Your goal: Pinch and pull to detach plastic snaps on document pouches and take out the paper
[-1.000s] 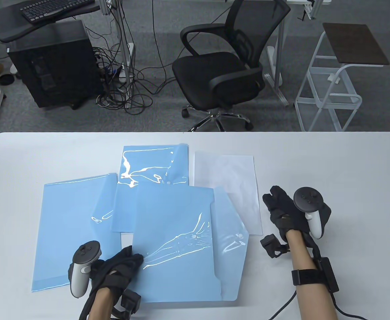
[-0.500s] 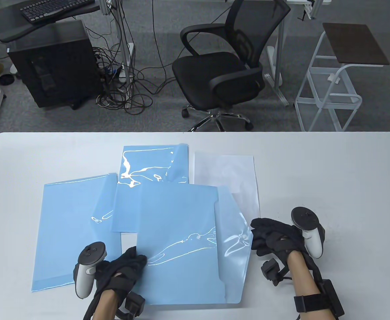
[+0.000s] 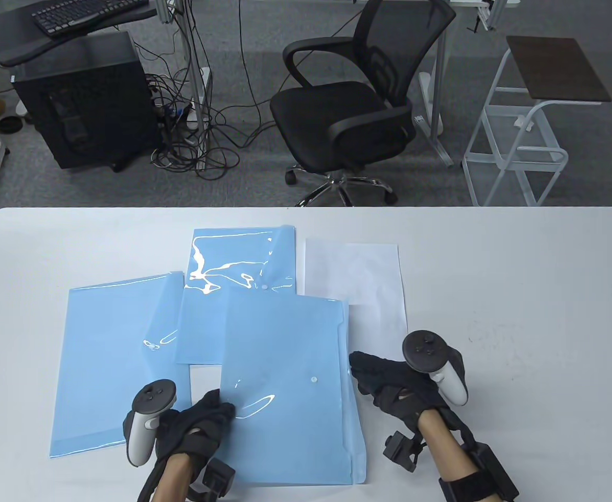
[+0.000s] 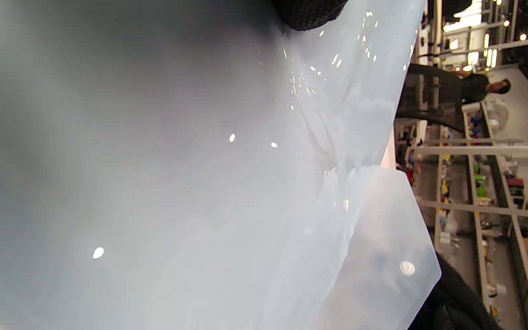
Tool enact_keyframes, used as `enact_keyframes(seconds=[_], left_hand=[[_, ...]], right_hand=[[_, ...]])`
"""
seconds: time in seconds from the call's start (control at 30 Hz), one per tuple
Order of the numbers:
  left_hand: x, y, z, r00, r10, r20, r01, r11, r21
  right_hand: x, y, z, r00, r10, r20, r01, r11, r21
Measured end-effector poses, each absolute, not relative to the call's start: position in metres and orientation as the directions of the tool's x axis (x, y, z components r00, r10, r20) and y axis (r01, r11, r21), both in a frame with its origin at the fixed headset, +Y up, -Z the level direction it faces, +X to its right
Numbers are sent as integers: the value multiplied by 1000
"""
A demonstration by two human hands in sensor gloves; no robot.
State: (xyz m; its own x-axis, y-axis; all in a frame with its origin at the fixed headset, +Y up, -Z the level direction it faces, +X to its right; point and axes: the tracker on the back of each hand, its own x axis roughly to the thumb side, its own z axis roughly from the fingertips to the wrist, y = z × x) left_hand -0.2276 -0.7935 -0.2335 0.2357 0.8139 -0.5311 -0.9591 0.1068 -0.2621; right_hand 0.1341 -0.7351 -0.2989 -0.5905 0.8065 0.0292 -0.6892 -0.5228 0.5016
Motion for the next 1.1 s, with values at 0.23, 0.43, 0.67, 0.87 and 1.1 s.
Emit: enact_keyframes(seconds=[0.23, 0.43, 0.67, 0.87, 1.1], left_hand=[[-227, -795, -234, 260, 803, -537, -955, 133, -264], [-227, -795, -233, 275, 792, -545, -953, 148, -266], [-226, -795, -234, 283, 786, -549, -951, 154, -269], [-224, -794, -234, 303, 782, -545, -946, 177, -272], [-224, -794, -235, 306, 780, -546, -945, 178, -275]], right_hand=[[87, -746, -290, -777, 594, 208, -426, -740, 520], [66, -762, -289, -849, 442, 289, -258, -825, 503], [57, -777, -285, -869, 372, 326, -170, -843, 510], [52, -784, -284, -877, 347, 334, -139, -846, 514], [43, -785, -286, -886, 313, 343, -93, -843, 529]])
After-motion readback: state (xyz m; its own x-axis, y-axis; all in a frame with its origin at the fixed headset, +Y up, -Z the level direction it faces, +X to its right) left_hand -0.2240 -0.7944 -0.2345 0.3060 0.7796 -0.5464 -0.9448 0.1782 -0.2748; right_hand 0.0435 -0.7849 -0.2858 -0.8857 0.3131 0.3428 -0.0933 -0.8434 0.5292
